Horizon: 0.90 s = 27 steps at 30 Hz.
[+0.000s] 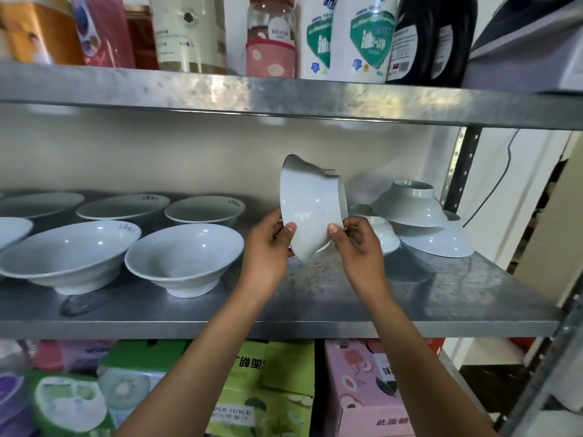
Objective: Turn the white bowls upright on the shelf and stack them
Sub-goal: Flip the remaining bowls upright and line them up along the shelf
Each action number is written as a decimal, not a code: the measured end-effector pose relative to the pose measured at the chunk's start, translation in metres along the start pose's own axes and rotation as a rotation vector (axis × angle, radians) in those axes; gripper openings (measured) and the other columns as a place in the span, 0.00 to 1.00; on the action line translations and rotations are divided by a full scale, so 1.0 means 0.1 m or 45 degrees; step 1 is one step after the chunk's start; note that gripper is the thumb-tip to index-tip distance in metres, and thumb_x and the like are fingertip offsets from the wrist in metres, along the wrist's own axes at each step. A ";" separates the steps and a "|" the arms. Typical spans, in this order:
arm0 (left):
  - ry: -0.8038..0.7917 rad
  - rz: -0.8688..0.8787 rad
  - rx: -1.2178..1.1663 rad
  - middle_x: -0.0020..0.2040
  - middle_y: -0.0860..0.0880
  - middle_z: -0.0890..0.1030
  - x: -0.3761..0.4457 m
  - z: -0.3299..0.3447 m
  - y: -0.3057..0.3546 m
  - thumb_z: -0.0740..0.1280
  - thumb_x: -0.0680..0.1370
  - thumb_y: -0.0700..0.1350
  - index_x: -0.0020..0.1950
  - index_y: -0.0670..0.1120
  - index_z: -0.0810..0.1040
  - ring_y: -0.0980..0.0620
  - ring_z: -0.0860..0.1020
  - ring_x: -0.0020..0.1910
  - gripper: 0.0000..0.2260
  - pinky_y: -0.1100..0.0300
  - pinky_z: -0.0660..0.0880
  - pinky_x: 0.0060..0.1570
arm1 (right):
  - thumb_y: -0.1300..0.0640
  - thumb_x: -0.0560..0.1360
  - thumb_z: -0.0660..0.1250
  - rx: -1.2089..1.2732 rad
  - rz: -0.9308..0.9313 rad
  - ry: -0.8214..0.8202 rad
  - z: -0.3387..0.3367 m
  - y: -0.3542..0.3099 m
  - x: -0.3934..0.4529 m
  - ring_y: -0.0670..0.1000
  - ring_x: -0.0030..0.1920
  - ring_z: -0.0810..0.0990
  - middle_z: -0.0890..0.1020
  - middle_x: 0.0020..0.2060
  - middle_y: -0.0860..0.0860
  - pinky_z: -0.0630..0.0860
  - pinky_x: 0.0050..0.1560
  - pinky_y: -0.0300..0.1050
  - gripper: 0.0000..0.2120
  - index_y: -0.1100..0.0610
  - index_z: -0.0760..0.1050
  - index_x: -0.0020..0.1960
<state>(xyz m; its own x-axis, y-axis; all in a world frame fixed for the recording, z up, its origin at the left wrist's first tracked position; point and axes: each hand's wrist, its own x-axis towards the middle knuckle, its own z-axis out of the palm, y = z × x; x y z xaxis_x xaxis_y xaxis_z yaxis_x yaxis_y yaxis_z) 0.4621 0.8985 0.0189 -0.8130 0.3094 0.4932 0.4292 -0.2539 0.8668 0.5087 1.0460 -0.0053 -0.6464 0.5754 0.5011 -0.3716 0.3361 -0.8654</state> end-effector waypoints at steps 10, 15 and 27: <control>-0.081 0.786 1.150 0.47 0.44 0.84 -0.10 -0.19 -0.01 0.64 0.74 0.34 0.60 0.41 0.78 0.43 0.81 0.42 0.15 0.58 0.77 0.40 | 0.50 0.69 0.74 -0.696 0.243 -0.519 -0.29 0.20 0.06 0.46 0.58 0.76 0.77 0.58 0.45 0.72 0.57 0.43 0.25 0.51 0.70 0.63; -0.194 1.016 1.374 0.44 0.43 0.82 -0.13 -0.39 -0.09 0.64 0.64 0.27 0.58 0.40 0.77 0.40 0.78 0.40 0.23 0.52 0.78 0.41 | 0.60 0.73 0.65 -0.757 0.309 -0.119 -0.50 0.24 0.20 0.48 0.46 0.78 0.82 0.51 0.51 0.71 0.40 0.34 0.12 0.56 0.79 0.56; -0.401 1.069 1.364 0.50 0.44 0.82 -0.44 -0.50 -0.33 0.57 0.67 0.26 0.59 0.40 0.78 0.45 0.78 0.50 0.24 0.49 0.67 0.68 | 0.63 0.75 0.63 -0.453 0.192 -0.015 -0.30 0.15 0.45 0.49 0.43 0.78 0.81 0.40 0.49 0.76 0.47 0.44 0.09 0.54 0.80 0.47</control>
<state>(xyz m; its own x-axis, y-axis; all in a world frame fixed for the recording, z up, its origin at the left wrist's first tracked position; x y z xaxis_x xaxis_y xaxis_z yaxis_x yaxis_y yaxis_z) 0.4646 0.8476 -0.0349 -0.1062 0.6428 0.7587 0.9428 0.3076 -0.1286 0.4937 1.0997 0.0045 -0.6848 0.6302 0.3660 -0.0187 0.4869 -0.8733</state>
